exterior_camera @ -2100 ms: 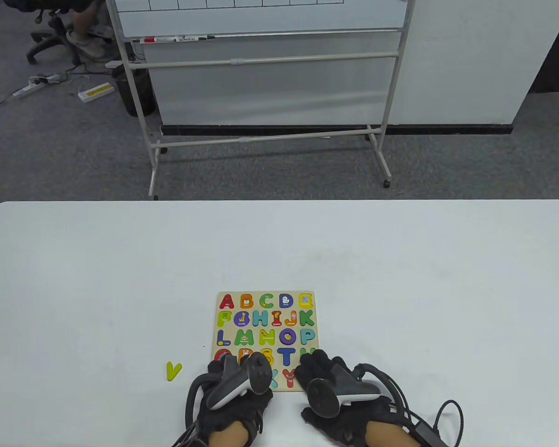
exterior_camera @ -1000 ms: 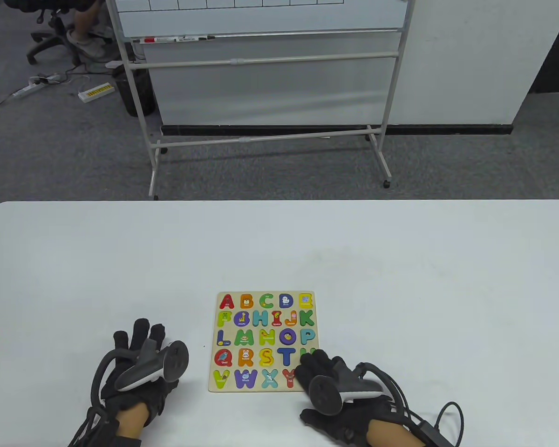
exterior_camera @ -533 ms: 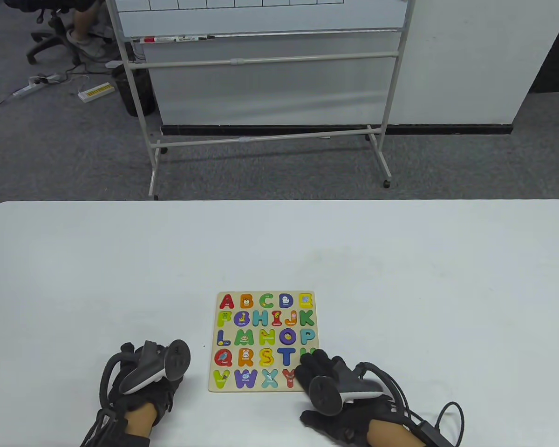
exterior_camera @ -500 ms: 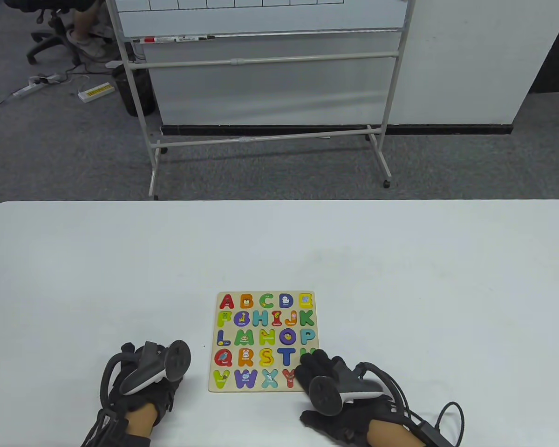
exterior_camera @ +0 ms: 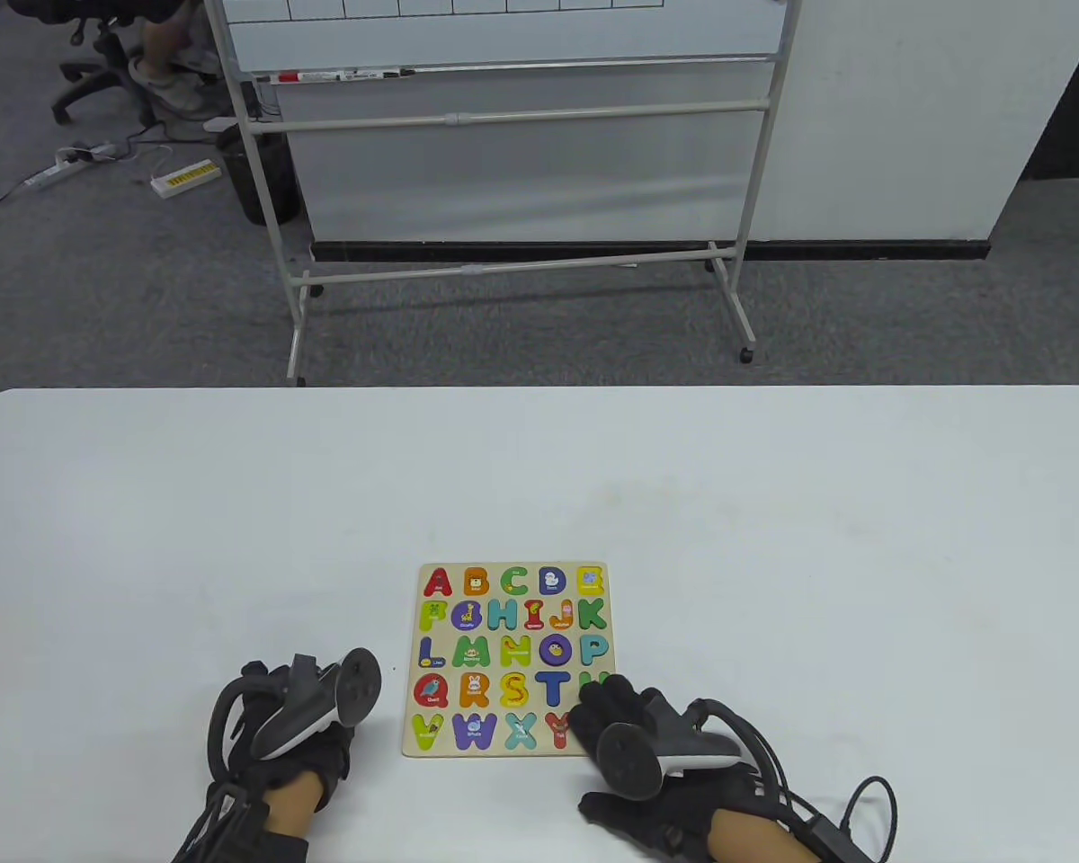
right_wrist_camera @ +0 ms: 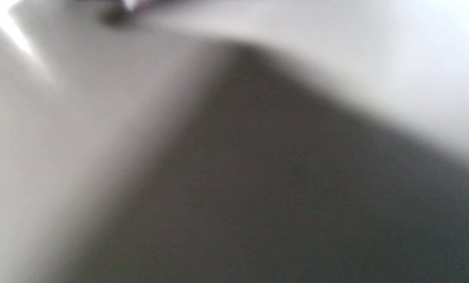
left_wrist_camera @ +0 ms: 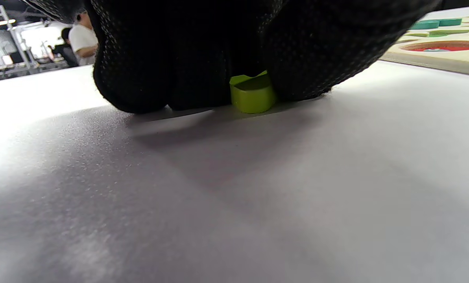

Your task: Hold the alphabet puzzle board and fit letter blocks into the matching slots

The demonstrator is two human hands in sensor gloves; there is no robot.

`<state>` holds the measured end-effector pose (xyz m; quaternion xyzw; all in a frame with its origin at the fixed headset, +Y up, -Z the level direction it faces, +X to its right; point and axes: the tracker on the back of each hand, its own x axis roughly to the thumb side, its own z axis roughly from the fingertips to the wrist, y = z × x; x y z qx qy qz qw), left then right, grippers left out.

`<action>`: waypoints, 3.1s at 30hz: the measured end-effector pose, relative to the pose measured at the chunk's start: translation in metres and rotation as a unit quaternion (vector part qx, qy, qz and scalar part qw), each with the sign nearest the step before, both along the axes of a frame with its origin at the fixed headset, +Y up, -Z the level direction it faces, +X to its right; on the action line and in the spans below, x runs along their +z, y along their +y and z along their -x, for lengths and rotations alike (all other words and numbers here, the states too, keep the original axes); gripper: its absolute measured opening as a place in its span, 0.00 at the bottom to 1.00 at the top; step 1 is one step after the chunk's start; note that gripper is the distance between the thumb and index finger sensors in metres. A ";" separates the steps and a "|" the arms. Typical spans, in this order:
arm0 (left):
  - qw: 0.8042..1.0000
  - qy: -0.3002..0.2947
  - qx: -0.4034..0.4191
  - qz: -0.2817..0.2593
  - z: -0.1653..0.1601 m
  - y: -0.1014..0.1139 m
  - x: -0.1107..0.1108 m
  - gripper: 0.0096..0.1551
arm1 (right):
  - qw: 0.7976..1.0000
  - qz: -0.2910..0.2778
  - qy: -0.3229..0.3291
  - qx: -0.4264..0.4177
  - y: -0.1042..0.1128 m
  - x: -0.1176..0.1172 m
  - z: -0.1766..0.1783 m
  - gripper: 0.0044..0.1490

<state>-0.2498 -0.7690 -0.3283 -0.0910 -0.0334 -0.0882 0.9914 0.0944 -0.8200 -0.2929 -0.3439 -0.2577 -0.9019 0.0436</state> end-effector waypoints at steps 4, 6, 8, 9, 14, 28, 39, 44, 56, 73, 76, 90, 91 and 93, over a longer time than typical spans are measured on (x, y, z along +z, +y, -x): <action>1.000 0.012 -0.003 -0.001 -0.002 0.000 -0.001 0.30 | 1.000 0.000 0.000 0.000 0.000 0.000 0.000 0.57; 1.000 0.013 -0.004 -0.001 -0.002 0.000 -0.002 0.30 | 1.000 0.001 0.000 -0.001 0.000 0.000 0.000 0.57; 1.000 0.015 -0.002 0.002 -0.002 0.000 -0.002 0.30 | 1.000 0.000 0.000 -0.001 0.000 0.000 0.000 0.57; 1.000 0.015 -0.001 0.004 -0.001 0.000 -0.003 0.30 | 1.000 0.000 0.000 -0.001 0.000 0.000 0.000 0.57; 0.999 0.037 -0.013 0.007 0.000 0.001 -0.002 0.30 | 1.000 0.001 0.000 -0.002 0.000 0.000 0.000 0.57; 0.996 0.042 0.073 0.021 -0.051 0.032 0.010 0.30 | 1.000 0.006 -0.010 -0.016 0.001 -0.001 0.000 0.58; 0.995 0.046 0.058 0.063 -0.087 0.017 0.003 0.30 | 0.999 0.010 -0.017 -0.030 0.001 -0.003 -0.001 0.57; 0.996 0.044 0.051 0.060 -0.088 0.013 0.002 0.30 | 0.999 0.008 -0.019 -0.033 0.002 -0.003 -0.001 0.57; 0.997 0.033 0.055 0.049 -0.088 0.014 0.000 0.28 | 0.999 0.007 -0.020 -0.035 0.003 -0.003 -0.001 0.57; 0.998 -0.003 0.060 0.014 -0.085 0.009 0.008 0.24 | 0.999 0.006 -0.022 -0.034 0.003 -0.002 0.000 0.57; 0.998 0.000 0.060 0.003 -0.083 0.009 0.009 0.24 | 0.999 0.006 -0.022 -0.033 0.003 -0.002 0.000 0.57; 0.997 -0.017 0.069 0.025 -0.082 0.010 0.015 0.23 | 0.999 0.006 -0.024 -0.034 0.004 -0.002 0.001 0.57; 0.997 -0.016 0.076 0.031 -0.081 0.011 0.015 0.24 | 0.999 0.006 -0.024 -0.034 0.004 -0.002 0.001 0.57; 0.995 -0.013 0.089 0.029 -0.080 0.015 0.016 0.23 | 0.999 0.006 -0.024 -0.035 0.004 -0.002 0.001 0.57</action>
